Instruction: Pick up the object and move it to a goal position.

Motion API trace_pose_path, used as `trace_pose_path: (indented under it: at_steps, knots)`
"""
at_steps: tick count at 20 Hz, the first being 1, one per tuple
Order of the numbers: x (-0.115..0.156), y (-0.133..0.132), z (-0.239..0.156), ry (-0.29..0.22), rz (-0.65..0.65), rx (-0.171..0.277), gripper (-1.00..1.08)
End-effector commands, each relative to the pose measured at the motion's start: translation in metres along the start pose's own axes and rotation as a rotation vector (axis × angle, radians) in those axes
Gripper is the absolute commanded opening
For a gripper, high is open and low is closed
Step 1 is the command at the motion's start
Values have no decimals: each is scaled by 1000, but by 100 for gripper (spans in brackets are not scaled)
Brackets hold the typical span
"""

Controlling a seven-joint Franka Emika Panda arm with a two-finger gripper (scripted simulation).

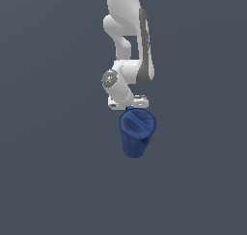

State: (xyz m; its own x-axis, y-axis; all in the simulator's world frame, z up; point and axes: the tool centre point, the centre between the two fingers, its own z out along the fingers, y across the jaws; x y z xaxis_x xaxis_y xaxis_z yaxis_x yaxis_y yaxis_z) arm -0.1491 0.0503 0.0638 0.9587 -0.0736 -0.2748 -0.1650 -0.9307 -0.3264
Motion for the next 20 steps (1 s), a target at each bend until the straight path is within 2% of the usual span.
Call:
trace_pose_path:
  at_steps: [1, 10, 20]
  knots:
    - [3, 7, 0, 36, 4, -8, 28]
    - [21, 21, -21, 210, -19, -57, 28]
    - [43, 6, -82, 472, -119, -125, 28]
